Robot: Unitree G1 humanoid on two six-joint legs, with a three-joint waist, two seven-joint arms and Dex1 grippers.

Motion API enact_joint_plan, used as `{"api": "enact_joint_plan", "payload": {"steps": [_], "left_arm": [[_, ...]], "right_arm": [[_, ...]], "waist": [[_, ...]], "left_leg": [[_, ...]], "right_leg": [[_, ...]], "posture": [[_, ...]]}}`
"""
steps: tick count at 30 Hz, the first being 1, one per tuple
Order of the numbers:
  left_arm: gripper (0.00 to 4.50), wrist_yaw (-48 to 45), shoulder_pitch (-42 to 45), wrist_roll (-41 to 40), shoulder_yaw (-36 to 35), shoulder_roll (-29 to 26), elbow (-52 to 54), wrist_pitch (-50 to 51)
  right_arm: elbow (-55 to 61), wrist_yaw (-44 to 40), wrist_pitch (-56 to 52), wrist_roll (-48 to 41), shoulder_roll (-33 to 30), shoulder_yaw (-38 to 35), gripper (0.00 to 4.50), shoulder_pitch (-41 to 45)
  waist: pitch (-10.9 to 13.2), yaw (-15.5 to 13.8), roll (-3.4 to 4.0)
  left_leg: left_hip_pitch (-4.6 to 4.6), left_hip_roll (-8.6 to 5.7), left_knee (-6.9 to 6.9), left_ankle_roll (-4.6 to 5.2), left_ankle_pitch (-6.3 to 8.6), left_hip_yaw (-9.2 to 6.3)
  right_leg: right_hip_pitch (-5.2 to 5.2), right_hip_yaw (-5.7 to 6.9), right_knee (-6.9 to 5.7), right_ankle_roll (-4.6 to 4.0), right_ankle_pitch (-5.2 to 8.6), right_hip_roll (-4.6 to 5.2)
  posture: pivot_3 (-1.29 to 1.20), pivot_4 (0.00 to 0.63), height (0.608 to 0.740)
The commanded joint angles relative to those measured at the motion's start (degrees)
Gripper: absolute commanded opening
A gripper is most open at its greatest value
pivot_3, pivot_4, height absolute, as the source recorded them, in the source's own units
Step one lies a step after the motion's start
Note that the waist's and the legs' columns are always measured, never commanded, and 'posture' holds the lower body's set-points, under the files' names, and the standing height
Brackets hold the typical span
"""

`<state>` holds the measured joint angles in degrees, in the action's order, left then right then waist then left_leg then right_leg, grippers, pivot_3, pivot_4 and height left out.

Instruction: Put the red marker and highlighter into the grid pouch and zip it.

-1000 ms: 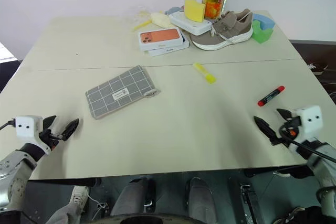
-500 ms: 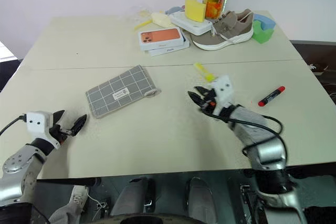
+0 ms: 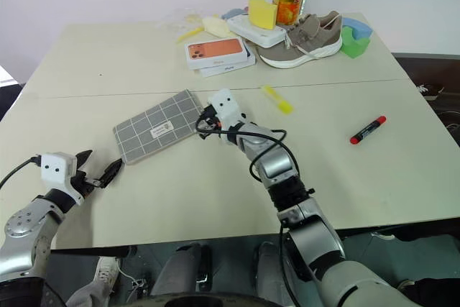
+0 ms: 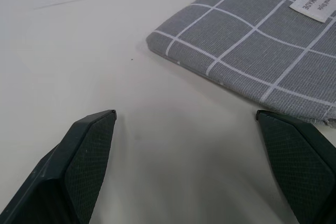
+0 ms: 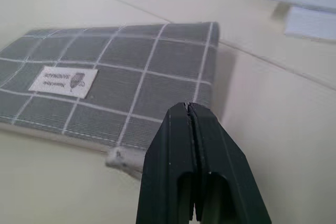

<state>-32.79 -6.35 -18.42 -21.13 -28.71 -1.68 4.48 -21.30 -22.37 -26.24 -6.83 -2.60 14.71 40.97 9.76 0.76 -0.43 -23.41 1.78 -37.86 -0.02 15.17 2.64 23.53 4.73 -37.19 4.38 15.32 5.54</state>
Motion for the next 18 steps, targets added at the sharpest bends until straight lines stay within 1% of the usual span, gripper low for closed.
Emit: {"api": "enact_joint_plan", "payload": {"steps": [1, 5, 9, 12, 13, 18], "left_arm": [[4.50, -0.7, -0.4, 0.4, -0.5, -1.0, 0.4, -1.6], [4.50, -1.0, -0.5, 0.7, -1.0, -1.5, -0.1, -2.3], [4.50, -2.5, -0.8, 3.7, -1.1, -4.5, -1.7, -6.8], [4.50, -3.2, -0.1, 8.2, 0.1, -8.3, -4.8, -12.8], [4.50, -3.6, 0.9, 10.7, 1.3, -10.0, -6.6, -16.5], [4.50, -3.6, 7.1, 20.3, 7.5, -15.3, -16.7, -33.0]], "right_arm": [[-4.3, 0.7, -2.4, 1.3, 1.2, -0.6, 0.05, 1.8], [-6.5, 0.4, -3.5, 1.9, 1.5, -1.0, 0.05, 2.4], [-7.1, 0.2, -3.5, 2.4, 1.5, -1.1, 0.05, 2.4], [-7.3, 0.0, -3.5, 2.3, 1.9, -1.5, 0.05, 2.5], [-7.2, -0.2, -3.4, 2.4, 2.0, -1.3, 0.05, 2.4], [-7.4, -0.3, -3.1, 3.0, 2.7, -1.2, 0.05, 2.2]], "waist": [[0.0, 0.1, 0.01], [0.0, 0.3, 0.01], [0.0, 0.4, -0.01], [0.0, 0.3, 0.00], [0.0, 0.3, 0.00], [0.0, 0.2, 0.02]], "left_leg": [[0.00, 0.00, 0.01, 0.00, 0.00, 0.00], [0.03, 0.02, 0.02, -0.01, 0.00, -0.01], [0.04, 0.02, 0.02, -0.01, 0.01, -0.02], [0.04, 0.03, 0.03, -0.02, 0.01, -0.02], [0.04, 0.03, 0.03, -0.02, 0.01, -0.02], [0.04, 0.01, 0.04, -0.04, 0.02, 0.00]], "right_leg": [[0.00, 0.00, 0.00, 0.00, 0.00, 0.01], [0.00, 0.00, -0.03, 0.00, 0.00, 0.03], [0.01, -0.01, -0.03, -0.01, 0.00, 0.07], [0.01, 0.00, -0.03, -0.02, 0.00, 0.08], [0.01, 0.00, -0.03, -0.02, 0.00, 0.09], [0.04, 0.00, -0.01, -0.05, 0.00, 0.16]], "posture": [[0.00, 0.150, 0.740], [0.00, 0.150, 0.740], [0.00, 0.150, 0.740], [0.00, 0.150, 0.740], [0.00, 0.150, 0.740], [0.00, 0.150, 0.740]]}}
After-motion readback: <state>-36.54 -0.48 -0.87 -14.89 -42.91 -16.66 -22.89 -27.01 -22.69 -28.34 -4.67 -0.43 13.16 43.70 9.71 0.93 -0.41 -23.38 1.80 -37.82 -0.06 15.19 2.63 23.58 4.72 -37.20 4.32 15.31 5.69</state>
